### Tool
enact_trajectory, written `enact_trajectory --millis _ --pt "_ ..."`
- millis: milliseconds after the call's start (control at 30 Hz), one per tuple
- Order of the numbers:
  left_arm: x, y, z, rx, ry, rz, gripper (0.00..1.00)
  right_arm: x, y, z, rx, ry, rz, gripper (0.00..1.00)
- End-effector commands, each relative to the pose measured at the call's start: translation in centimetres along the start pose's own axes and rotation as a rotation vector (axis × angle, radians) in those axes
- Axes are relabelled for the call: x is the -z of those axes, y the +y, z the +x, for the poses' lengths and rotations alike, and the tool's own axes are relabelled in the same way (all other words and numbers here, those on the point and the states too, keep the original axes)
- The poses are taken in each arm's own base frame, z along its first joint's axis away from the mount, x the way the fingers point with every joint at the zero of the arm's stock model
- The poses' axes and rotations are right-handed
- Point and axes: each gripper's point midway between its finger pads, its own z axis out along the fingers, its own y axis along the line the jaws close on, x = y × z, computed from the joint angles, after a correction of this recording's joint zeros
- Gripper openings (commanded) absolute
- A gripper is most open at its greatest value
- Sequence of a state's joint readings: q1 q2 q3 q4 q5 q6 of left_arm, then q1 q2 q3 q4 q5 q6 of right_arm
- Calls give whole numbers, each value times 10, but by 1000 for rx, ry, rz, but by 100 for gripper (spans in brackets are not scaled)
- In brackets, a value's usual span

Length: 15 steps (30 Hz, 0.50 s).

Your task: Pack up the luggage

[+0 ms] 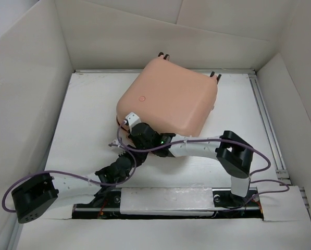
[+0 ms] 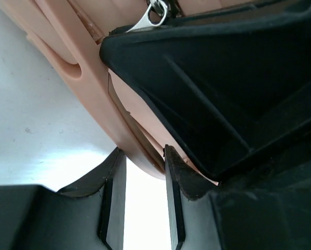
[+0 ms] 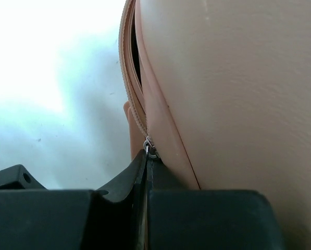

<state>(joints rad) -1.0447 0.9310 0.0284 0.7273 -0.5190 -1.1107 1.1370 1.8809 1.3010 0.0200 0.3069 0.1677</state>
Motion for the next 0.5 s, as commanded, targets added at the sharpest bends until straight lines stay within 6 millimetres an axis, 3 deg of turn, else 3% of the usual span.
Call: enact_trajectory --millis 0,100,167,200,233,267,333,367,400,433,467 --pt "63 -142 45 79 338 542 0 6 34 -131 -66 -377 -191 0" --pt "64 -140 43 93 329 542 0 17 31 -136 -69 -391 -193 0" --pt "64 -136 45 97 335 533 0 34 20 -146 -84 -421 -157 10" --pt "65 -139 43 104 329 546 0 40 20 -148 -88 -429 -143 18" --pt "66 -138 40 111 316 550 0 44 15 -142 -96 -413 -127 41" --pt "66 -138 40 111 316 550 0 60 10 -155 -116 -437 -120 50" --pt "60 -127 40 85 298 499 13 77 6 -165 -131 -446 -114 60" --pt "61 -130 38 77 295 501 23 95 0 -174 -137 -456 -104 67" --pt "57 -125 37 56 284 467 40 107 -2 -182 -141 -470 -107 69" --pt "57 -121 38 38 287 456 46 118 -5 -187 -144 -482 -109 71" --pt "59 -132 27 35 254 476 51 130 -7 -193 -146 -488 -110 74"
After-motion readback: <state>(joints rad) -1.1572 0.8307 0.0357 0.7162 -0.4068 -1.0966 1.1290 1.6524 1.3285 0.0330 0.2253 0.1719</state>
